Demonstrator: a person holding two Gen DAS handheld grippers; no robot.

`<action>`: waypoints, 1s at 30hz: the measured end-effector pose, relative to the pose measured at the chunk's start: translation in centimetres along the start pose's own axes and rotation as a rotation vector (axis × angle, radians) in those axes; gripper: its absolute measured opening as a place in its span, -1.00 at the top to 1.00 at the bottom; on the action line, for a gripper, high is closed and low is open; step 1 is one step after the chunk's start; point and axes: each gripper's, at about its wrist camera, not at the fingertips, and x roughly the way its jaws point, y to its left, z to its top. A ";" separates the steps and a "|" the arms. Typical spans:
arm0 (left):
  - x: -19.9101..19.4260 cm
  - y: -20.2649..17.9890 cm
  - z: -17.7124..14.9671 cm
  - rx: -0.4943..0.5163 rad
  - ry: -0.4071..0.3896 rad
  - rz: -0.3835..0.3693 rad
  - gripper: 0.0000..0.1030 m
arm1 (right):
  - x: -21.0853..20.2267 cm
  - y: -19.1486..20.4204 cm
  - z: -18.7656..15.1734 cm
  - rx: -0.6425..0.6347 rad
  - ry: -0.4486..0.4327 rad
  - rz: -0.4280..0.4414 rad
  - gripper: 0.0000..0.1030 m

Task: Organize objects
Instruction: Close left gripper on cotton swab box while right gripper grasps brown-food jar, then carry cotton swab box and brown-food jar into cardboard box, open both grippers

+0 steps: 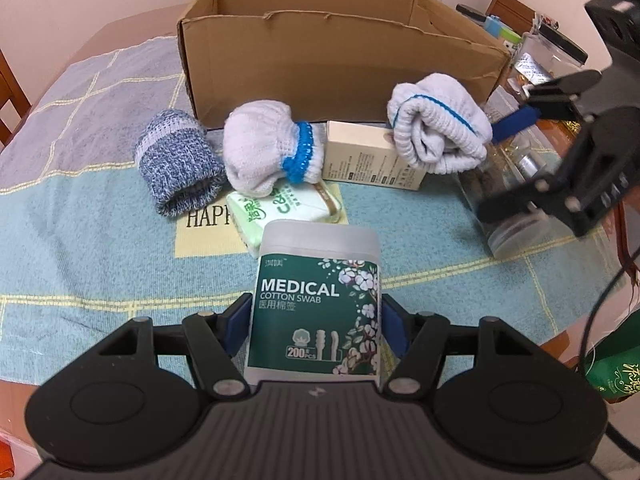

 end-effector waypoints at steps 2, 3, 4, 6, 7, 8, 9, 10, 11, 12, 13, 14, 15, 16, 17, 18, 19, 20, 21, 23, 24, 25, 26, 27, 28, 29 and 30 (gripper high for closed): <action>0.0 0.0 0.0 0.005 0.001 -0.001 -0.28 | -0.2 0.3 -0.3 -0.022 0.027 0.011 -1.00; 0.0 0.1 0.0 0.010 0.001 -0.002 -0.27 | -0.3 0.4 -0.6 -0.029 0.042 0.015 -1.00; 0.0 0.0 0.1 0.015 0.002 -0.002 -0.27 | -0.5 0.7 -0.9 -0.033 0.054 0.020 -1.00; 0.0 0.1 0.2 0.027 0.002 -0.001 -0.27 | -0.9 1.1 -1.6 -0.037 0.077 0.031 -1.00; 0.0 0.1 0.2 0.032 0.002 0.001 -0.27 | -1.1 1.3 -2.0 -0.041 0.088 0.033 -1.00; 0.0 0.0 0.2 0.037 0.002 0.001 -0.27 | -1.3 1.6 -2.3 -0.046 0.098 0.034 -1.00; 0.0 0.0 0.2 0.041 0.003 0.001 -0.28 | -1.3 1.9 -2.6 -0.053 0.106 0.032 -1.00; 0.1 0.0 0.2 0.043 0.004 0.002 -0.28 | -1.3 2.3 -2.9 -0.062 0.112 0.027 -1.00; 0.2 -0.1 0.2 0.043 0.006 0.004 -0.28 | -1.3 2.6 -3.3 -0.072 0.112 0.019 -1.00; 0.4 -0.1 0.2 0.044 0.007 0.007 -0.28 | -1.1 2.8 -3.4 -0.083 0.112 0.006 -1.00; 0.1 -0.2 0.2 0.046 0.009 0.010 -0.28 | -0.8 3.2 -3.5 -0.095 0.113 -0.014 -1.00; 0.2 -0.3 0.2 0.047 0.013 0.014 -0.28 | -0.4 3.5 -3.5 -0.110 0.111 -0.034 -1.00; 0.3 -0.4 0.2 0.051 0.014 0.015 -0.28 | -0.2 3.8 -3.6 -0.124 0.105 -0.049 -1.00; 0.4 -0.4 0.2 0.056 0.014 0.018 -0.29 | 0.1 4.1 -3.7 -0.144 0.103 -0.060 -1.00; 0.4 -0.5 0.1 0.056 0.014 0.025 -0.29 | 0.3 4.3 -3.8 -0.160 0.102 -0.069 -1.00; 0.4 -0.5 0.1 0.054 0.016 0.024 -0.29 | 0.5 4.6 -3.8 -0.177 0.097 -0.081 -1.00; 0.4 -0.4 0.1 0.049 0.017 0.020 -0.29 | 0.5 4.8 -3.9 -0.202 0.091 -0.093 -1.00; 0.3 -0.4 0.1 0.043 0.013 0.016 -0.28 | 0.6 5.0 -3.9 -0.220 0.087 -0.101 -0.99; 0.3 -0.3 0.1 0.040 0.011 0.012 -0.27 | 0.6 5.2 -3.9 -0.235 0.083 -0.108 -0.97; 0.3 -0.2 0.3 0.040 0.014 0.008 -0.27 | 0.4 5.4 -3.8 -0.252 0.082 -0.112 -0.96; 0.3 -0.2 0.3 0.039 0.014 0.005 -0.26 | 0.3 5.4 -3.7 -0.251 0.078 -0.115 -0.95; 0.3 -0.1 0.4 0.036 0.015 0.000 -0.26 | 0.2 5.4 -3.7 -0.248 0.076 -0.117 -0.95; 0.3 0.0 0.5 0.036 0.017 -0.004 -0.26 | 0.1 5.4 -3.6 -0.242 0.076 -0.116 -0.95; 0.2 0.0 0.5 0.037 0.019 -0.009 -0.26 | -0.1 5.3 -3.6 -0.231 0.076 -0.119 -0.95; 0.2 0.0 0.6 0.040 0.021 -0.013 -0.26 | -0.1 5.2 -3.5 -0.212 0.077 -0.125 -0.95; 0.1 0.0 0.6 0.042 0.023 -0.016 -0.26 | -0.2 5.0 -3.4 -0.192 0.080 -0.121 -0.95; 0.0 0.1 0.7 0.046 0.024 -0.020 -0.26 | -0.4 4.8 -3.4 -0.170 0.080 -0.111 -0.94</action>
